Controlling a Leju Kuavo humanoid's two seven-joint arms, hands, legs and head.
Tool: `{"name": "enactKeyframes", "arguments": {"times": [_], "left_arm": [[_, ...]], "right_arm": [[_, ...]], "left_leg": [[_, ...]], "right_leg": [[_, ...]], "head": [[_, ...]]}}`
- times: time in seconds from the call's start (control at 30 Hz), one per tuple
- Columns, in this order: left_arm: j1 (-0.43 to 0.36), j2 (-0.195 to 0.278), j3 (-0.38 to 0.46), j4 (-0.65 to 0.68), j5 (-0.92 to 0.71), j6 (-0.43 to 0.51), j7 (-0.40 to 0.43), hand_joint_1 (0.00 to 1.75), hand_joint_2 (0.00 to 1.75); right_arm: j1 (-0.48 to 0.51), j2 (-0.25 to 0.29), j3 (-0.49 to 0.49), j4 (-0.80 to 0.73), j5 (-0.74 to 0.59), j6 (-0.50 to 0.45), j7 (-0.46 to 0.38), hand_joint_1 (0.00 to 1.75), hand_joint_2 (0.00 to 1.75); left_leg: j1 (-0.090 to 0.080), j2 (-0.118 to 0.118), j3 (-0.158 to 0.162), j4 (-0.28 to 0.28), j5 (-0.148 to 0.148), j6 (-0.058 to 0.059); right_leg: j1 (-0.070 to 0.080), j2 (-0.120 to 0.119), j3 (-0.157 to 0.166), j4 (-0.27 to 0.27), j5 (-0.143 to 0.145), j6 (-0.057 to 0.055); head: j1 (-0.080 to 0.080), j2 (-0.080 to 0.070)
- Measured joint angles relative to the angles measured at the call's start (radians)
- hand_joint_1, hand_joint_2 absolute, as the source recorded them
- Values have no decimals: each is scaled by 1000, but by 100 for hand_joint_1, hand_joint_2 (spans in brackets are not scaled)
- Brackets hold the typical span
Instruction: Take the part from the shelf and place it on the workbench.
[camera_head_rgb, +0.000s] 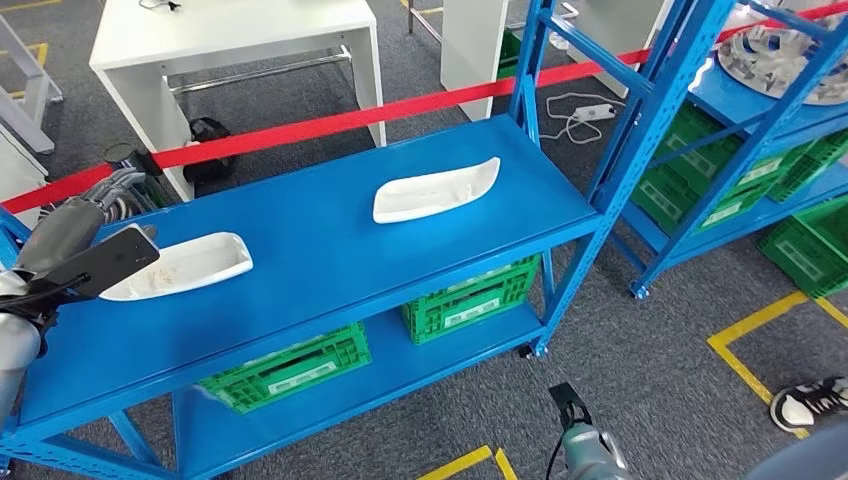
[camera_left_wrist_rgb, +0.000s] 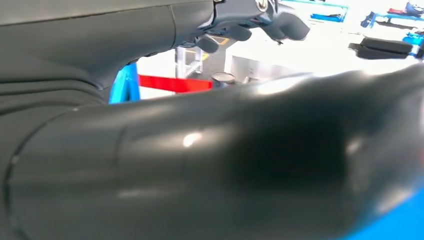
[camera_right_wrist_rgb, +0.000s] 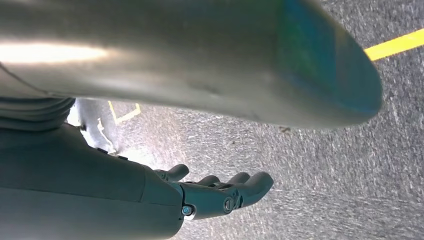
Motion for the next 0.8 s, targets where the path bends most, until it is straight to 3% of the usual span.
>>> {"name": "enactKeyframes", "arguments": {"times": [0.07,0.17,0.2,0.23,0.33,0.4,0.47,0.53,0.6,0.67,0.7,0.73,0.77,0.8], "left_arm": [[-6,1,-7,-1,7,1,0,0,0],[-5,1,-19,2,16,2,1,0,0],[-1,1,-23,3,19,2,1,0,0],[2,1,-27,5,22,2,2,0,0],[5,1,-35,7,28,2,3,0,0],[4,1,-41,9,30,1,4,0,0],[4,0,-46,10,32,1,5,0,0],[3,0,-49,8,34,2,5,0,0],[2,0,-53,8,35,2,5,0,0],[5,0,-58,12,36,2,5,0,0],[8,0,-60,13,37,2,4,0,0],[11,1,-62,15,40,2,2,0,0],[12,1,-63,16,43,1,0,0,0],[13,2,-65,16,45,-1,-2,0,0]], "right_arm": [[-1,0,-1,0,4,-1,0,0,0],[-1,-2,-1,0,8,-1,0,0,0],[1,-2,-2,0,8,-1,0,0,0],[3,-2,-2,0,9,-1,0,0,0],[6,-4,-3,0,9,-2,-1,0,0],[7,-4,-3,0,9,-2,-1,0,0],[7,-4,-4,0,9,-2,-2,0,0],[6,-4,-5,0,9,-2,-3,0,0],[5,-4,-8,0,9,-2,-3,0,0],[6,-4,-9,0,9,-2,-3,0,0],[6,-4,-9,0,10,-2,-3,0,0],[6,-4,-10,0,12,-1,-5,0,0],[6,-4,-10,0,14,0,-8,0,0],[6,-4,-10,0,18,3,-12,0,0]], "left_leg": [[3,-1,25,-10,-5,11],[2,-5,41,-9,-22,18],[1,-6,48,-8,-29,18],[1,-8,56,-6,-38,16],[1,-9,87,2,-71,5],[-3,-9,94,7,-93,-5],[-5,-11,97,15,-102,-15],[-4,-10,79,67,-91,-26],[1,-6,8,179,-94,-38],[7,-3,-79,285,-142,-47],[8,-2,-111,308,-165,-49],[9,-2,-129,301,-170,-48],[9,-2,-132,263,-148,-45],[8,-2,-123,202,-99,-40]], "right_leg": [[1,-1,-33,64,-26,3],[7,1,-150,232,-81,5],[7,1,-179,257,-81,7],[8,1,-192,247,-63,8],[8,-1,-143,64,59,6],[11,-2,-117,-8,89,-6],[12,-2,-108,-10,78,-21],[8,0,-91,-11,69,-33],[5,1,-66,-15,51,-40],[3,1,-42,-16,33,-41],[3,2,-30,-16,24,-41],[2,3,-17,-16,15,-41],[2,5,-4,-16,5,-40],[3,6,9,-16,-5,-39]], "head": [[1,0],[2,0],[2,0],[2,0],[2,0],[0,0],[-1,0],[-3,0],[-4,0],[-5,0],[-5,0],[-5,0],[-5,0],[-5,0]]}}
